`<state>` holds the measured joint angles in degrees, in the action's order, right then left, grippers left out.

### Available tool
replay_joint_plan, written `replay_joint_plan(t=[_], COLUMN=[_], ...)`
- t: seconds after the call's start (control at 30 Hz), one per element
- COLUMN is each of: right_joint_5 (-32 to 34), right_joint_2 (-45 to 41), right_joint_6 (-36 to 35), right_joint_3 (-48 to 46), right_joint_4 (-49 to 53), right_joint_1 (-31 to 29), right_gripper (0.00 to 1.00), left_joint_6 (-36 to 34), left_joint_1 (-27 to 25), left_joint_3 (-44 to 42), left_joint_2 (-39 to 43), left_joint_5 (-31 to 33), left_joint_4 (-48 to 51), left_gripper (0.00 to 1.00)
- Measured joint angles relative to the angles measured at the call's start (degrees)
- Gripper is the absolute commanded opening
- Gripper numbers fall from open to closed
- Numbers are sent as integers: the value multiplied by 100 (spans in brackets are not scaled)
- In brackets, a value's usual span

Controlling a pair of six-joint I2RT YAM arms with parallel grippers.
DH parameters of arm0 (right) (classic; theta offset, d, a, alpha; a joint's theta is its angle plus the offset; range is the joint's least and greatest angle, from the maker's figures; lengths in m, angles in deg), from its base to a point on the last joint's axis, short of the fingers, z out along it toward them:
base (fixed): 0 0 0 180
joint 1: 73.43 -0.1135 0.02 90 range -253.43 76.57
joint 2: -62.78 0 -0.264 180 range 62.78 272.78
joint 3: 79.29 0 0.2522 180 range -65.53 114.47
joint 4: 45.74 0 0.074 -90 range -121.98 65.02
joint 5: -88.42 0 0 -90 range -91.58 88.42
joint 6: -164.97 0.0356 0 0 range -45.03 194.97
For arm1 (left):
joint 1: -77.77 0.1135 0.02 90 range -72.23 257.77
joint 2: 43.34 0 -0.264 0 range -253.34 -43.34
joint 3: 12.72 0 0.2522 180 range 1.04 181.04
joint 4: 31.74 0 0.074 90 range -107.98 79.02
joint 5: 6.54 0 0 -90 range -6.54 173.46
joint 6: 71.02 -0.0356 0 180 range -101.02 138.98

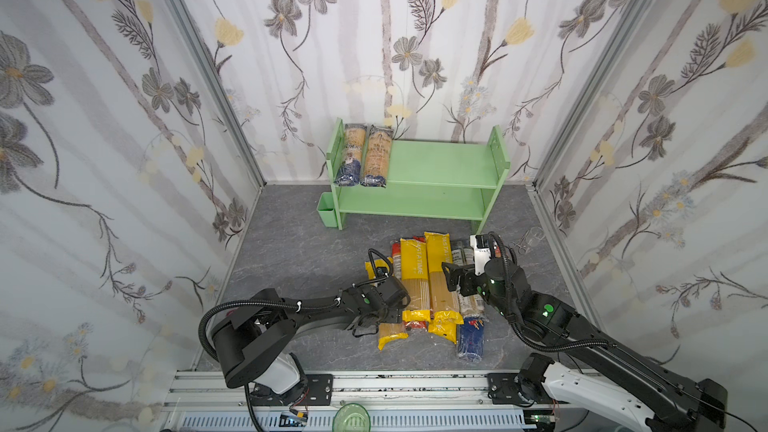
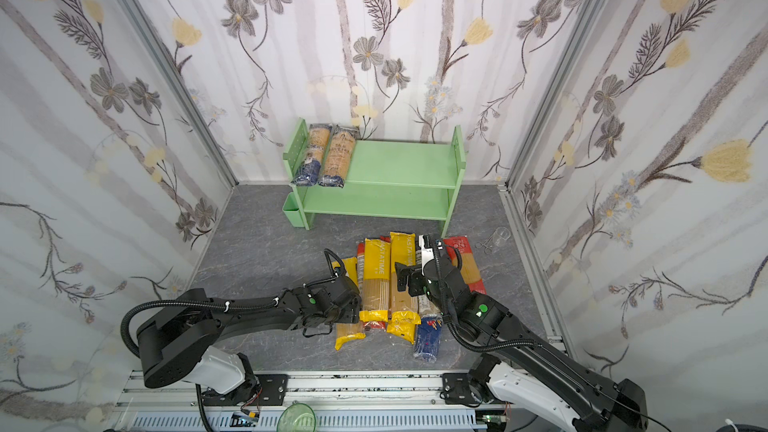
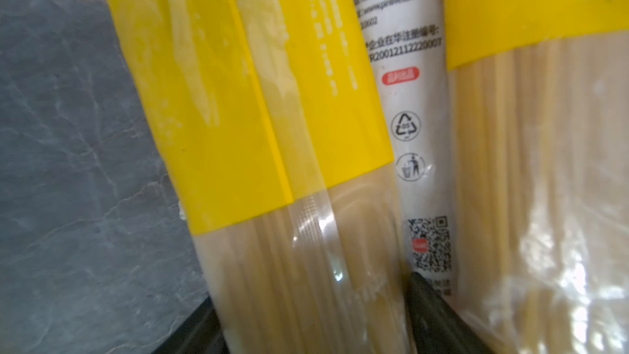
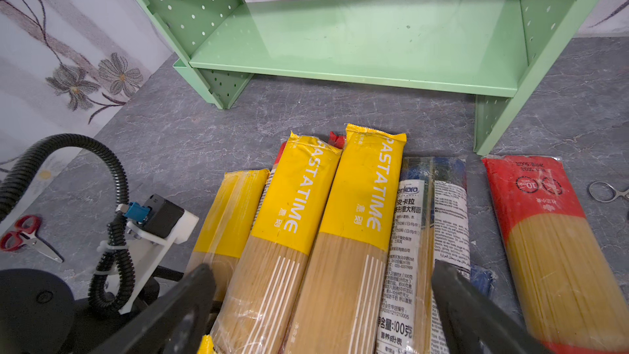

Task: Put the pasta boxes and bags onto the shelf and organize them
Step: 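Lower the left gripper onto the nearest yellow PASTATIME pack and grasp it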

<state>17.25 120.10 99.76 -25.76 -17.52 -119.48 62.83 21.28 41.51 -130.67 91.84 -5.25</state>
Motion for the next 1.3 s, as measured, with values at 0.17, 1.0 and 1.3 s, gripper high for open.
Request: replay_joint_plan(t=[0.17, 1.0, 1.3], right_joint_5=[-55, -339, -413], right_joint_2=[31, 459, 483], right_joint_6=[-44, -87, -85], right_joint_3=[-37, 31, 42], right_joint_4=[-24, -271, -400], right_joint_1=[133, 227, 227], right_gripper=[100, 100, 100], left_joint_6=[-195, -743, -566], left_joint_1=[225, 1414, 1014], left_joint_3=[-57, -986, -1008], left_joint_2=[28, 1895, 1552], left_joint_5=[-70, -330, -203], left_joint_4=[-111, 317, 289], left_gripper=[65, 100, 100])
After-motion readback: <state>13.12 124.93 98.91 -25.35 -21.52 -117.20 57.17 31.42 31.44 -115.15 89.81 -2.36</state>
